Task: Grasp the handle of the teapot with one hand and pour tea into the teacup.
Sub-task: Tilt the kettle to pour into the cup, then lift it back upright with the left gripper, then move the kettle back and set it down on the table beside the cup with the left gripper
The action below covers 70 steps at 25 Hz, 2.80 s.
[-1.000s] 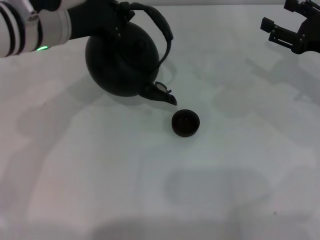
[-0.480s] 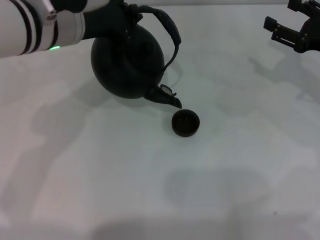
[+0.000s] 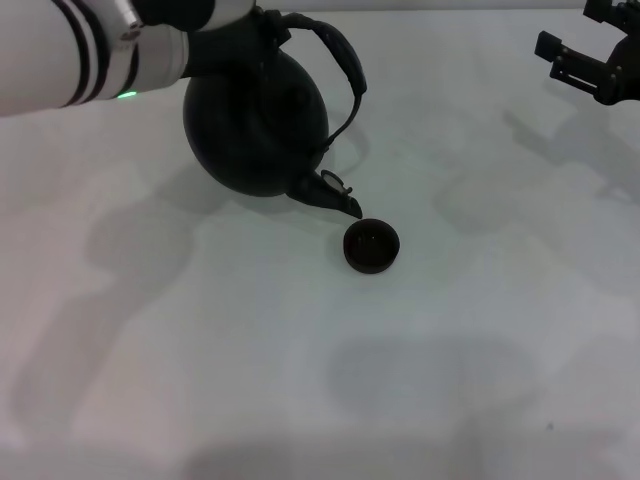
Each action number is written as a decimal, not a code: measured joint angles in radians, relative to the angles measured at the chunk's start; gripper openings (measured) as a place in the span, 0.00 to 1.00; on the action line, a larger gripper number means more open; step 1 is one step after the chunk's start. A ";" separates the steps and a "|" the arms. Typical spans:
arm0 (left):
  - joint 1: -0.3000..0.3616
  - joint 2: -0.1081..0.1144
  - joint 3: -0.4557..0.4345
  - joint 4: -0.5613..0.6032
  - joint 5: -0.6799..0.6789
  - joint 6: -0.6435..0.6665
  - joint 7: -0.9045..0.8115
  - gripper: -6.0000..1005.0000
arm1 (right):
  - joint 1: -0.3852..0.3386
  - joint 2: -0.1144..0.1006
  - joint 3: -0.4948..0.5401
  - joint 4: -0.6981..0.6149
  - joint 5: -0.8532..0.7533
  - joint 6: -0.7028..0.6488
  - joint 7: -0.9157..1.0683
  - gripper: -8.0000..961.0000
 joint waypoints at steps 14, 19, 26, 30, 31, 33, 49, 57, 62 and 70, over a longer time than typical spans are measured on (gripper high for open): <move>-0.014 0.001 0.050 0.027 0.032 0.011 -0.010 0.12 | -0.001 0.000 0.000 0.002 0.000 0.000 0.000 0.88; -0.020 0.002 0.065 0.028 0.063 0.015 -0.028 0.12 | -0.001 0.000 0.000 0.003 0.000 0.001 0.000 0.88; -0.020 0.002 0.067 0.027 0.078 0.015 -0.036 0.12 | 0.001 0.000 0.000 0.010 0.000 0.001 -0.004 0.88; -0.019 0.002 0.067 0.026 0.079 0.015 -0.036 0.12 | 0.005 0.000 0.000 0.011 0.000 0.000 -0.009 0.88; -0.019 0.002 0.067 0.025 0.079 0.015 -0.036 0.12 | 0.005 0.000 0.000 0.011 0.000 -0.001 -0.009 0.88; -0.019 0.002 0.067 0.023 0.080 0.015 -0.036 0.12 | 0.006 0.000 0.000 0.011 0.000 -0.001 -0.010 0.88; -0.019 0.003 0.065 0.018 0.080 0.021 -0.039 0.12 | 0.007 0.000 0.000 0.022 0.000 -0.005 -0.012 0.88; -0.002 0.000 0.035 0.018 0.040 0.013 -0.083 0.12 | 0.003 0.000 0.000 0.023 0.000 -0.005 -0.013 0.88; 0.026 0.003 -0.006 0.024 -0.060 0.010 -0.060 0.12 | 0.002 0.000 0.000 0.023 0.000 -0.004 -0.012 0.88; 0.133 0.005 -0.143 0.015 -0.359 0.010 0.156 0.12 | 0.003 0.000 -0.006 0.023 0.000 -0.003 -0.005 0.88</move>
